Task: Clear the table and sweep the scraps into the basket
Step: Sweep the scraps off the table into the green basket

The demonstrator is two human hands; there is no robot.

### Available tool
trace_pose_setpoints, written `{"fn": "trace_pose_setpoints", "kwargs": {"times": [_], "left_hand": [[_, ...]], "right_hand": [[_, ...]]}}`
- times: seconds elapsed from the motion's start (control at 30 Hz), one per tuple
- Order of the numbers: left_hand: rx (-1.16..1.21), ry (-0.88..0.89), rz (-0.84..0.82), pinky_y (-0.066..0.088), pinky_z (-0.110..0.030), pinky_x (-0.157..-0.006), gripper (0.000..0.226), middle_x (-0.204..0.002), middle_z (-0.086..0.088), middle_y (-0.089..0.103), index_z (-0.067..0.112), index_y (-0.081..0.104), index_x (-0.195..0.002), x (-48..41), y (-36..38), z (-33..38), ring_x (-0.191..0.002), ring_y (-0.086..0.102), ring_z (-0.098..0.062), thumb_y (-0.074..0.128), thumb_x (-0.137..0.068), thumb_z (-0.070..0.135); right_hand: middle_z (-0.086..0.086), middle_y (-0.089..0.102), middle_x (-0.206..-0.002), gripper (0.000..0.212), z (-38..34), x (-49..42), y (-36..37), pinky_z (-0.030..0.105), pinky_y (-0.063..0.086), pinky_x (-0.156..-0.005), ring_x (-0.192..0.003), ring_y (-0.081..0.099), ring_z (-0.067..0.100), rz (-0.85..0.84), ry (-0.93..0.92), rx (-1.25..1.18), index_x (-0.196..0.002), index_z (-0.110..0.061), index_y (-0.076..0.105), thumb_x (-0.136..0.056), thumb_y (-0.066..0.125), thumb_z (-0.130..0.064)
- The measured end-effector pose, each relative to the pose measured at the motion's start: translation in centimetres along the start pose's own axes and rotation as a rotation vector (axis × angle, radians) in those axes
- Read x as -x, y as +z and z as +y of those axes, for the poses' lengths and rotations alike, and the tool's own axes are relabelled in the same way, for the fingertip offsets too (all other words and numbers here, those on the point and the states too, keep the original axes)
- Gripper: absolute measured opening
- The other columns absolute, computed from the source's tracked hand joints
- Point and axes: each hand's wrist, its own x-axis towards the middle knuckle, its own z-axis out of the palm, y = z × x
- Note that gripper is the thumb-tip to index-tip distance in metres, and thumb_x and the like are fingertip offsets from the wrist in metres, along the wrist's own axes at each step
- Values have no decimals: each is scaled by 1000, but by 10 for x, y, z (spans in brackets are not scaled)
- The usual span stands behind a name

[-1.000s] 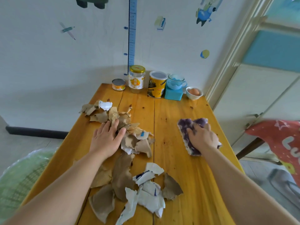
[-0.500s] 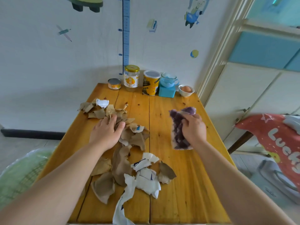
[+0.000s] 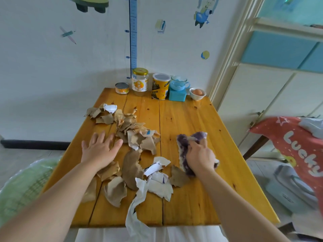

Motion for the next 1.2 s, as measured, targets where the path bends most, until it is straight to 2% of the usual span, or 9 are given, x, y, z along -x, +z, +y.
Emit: {"fn": "trace_pose_setpoints", "kwargs": {"times": [0.13,0.23,0.33,0.43,0.57,0.77,0.93,1.1,1.2], "left_hand": [[8,3,14,3,-52,-114,73,-157,2,2,30,13,-146,-2,-1,-1,-144,-3,-23,-1,-84,66],[21,8,33,4,-52,-114,72,-157,1,5,31,16,-146,-3,1,-1,-144,-1,-23,0,-85,64],[34,11,52,5,-53,-114,71,-157,0,8,31,18,-146,-5,2,-2,-144,1,-24,0,-85,64],[13,12,64,6,-53,-113,71,-157,0,9,31,19,-146,-6,2,-2,-144,3,-25,0,-85,64],[1,7,67,7,-52,-113,71,-157,-1,10,30,19,-146,-5,2,-1,-144,4,-26,0,-86,63],[87,28,145,8,-49,-114,72,-154,-4,21,23,33,-142,0,3,-2,-143,11,-25,3,-88,60],[156,23,205,10,-48,-114,71,-151,-6,30,19,43,-136,0,6,-4,-142,16,-25,7,-90,58],[240,27,259,13,-48,-114,67,-146,-8,38,19,49,-133,-1,8,-8,-139,24,-25,10,-92,56],[274,29,269,14,-47,-114,65,-145,-8,40,19,50,-131,-2,8,-9,-138,26,-25,12,-93,55]], "right_hand": [[14,38,-134,35,-25,-5,-3,30,32,-56,-74,50,29,-27,-61,-40,-125,-19,53,-96,33,-17],[11,40,-134,35,-16,-14,-17,30,37,-61,-84,55,32,23,-45,-104,-124,-20,55,-96,34,-19],[9,44,-131,36,32,-16,-40,30,40,-70,-102,55,35,93,57,-104,-125,-23,55,-95,36,-19],[9,49,-120,32,91,9,-43,33,47,-69,-92,58,33,56,140,-12,-123,-30,55,-97,36,-27],[10,51,-116,35,114,44,-25,30,41,-61,-86,59,34,59,109,51,-126,-33,55,-96,39,-29],[6,47,-125,37,83,90,-24,23,27,-51,-77,49,23,35,129,81,-132,-36,47,-98,33,-31],[8,38,-122,42,33,112,-19,27,36,-59,-74,53,23,-58,54,106,-138,-33,35,-98,30,-23],[18,25,-137,55,-13,103,-12,24,25,-43,-56,40,17,-92,53,124,-144,-25,20,-93,33,-11],[19,19,-144,53,-37,93,-13,28,24,-43,-81,61,26,-90,58,127,-144,-25,21,-94,33,-8]]}}
